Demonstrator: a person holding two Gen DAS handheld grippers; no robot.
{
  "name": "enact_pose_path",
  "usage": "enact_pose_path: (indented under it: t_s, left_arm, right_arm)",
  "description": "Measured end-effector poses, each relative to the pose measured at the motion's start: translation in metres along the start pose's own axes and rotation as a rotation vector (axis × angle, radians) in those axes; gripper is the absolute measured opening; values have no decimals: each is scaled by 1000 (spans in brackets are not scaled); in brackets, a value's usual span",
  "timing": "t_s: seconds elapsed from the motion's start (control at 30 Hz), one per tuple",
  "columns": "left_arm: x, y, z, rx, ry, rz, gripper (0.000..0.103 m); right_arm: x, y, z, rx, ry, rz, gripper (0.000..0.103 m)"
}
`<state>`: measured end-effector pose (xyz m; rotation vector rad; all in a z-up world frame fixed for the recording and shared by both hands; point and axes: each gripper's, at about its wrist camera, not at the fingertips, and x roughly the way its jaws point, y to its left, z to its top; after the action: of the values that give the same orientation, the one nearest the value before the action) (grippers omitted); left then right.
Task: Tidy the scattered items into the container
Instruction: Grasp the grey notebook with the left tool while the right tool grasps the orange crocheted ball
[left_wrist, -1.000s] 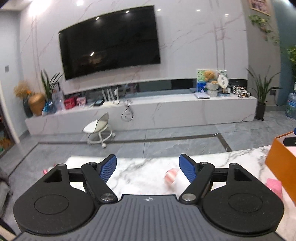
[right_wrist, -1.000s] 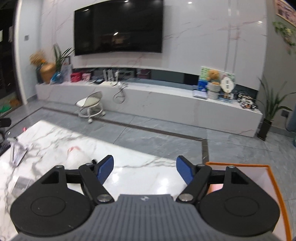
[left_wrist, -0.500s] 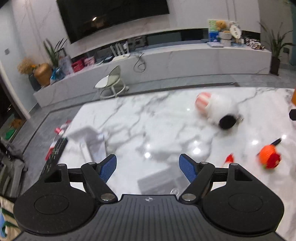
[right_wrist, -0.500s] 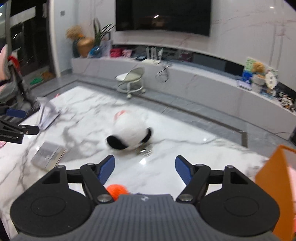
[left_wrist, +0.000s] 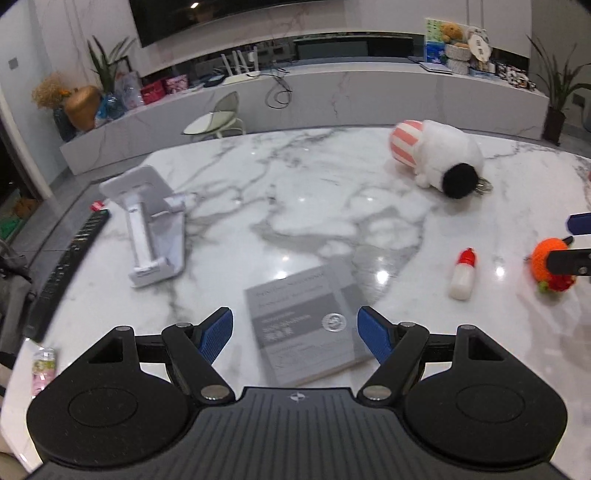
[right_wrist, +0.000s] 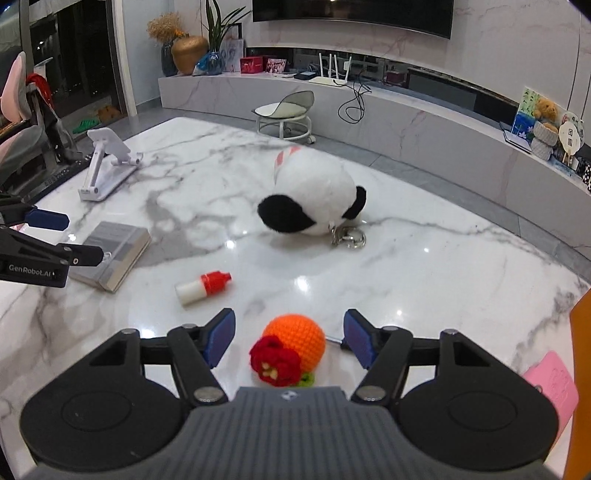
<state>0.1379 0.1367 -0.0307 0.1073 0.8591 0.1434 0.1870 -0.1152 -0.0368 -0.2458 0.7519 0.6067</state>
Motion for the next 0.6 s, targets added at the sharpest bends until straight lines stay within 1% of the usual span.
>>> enact_pose_path:
  t_s: [0.1, 0.13, 0.3, 0.5, 0.6]
  left_arm:
    - [3, -9, -2, 26, 8, -6, 88]
    - [6, -10, -3, 31, 12, -7, 91]
    - [17, -16, -11, 11, 42, -2, 93]
    - [19, -18, -13, 10, 20, 18, 95]
    - [19, -20, -14, 12, 9, 23, 95]
  right_arm:
    - [2, -1, -2, 8, 7, 1, 68]
    - [1, -2, -2, 8, 7, 0, 68]
    - [3, -3, -5, 16, 7, 3, 67]
    - [9, -8, -9, 53, 21, 9, 61]
    - [13, -7, -11, 63, 31, 12, 61]
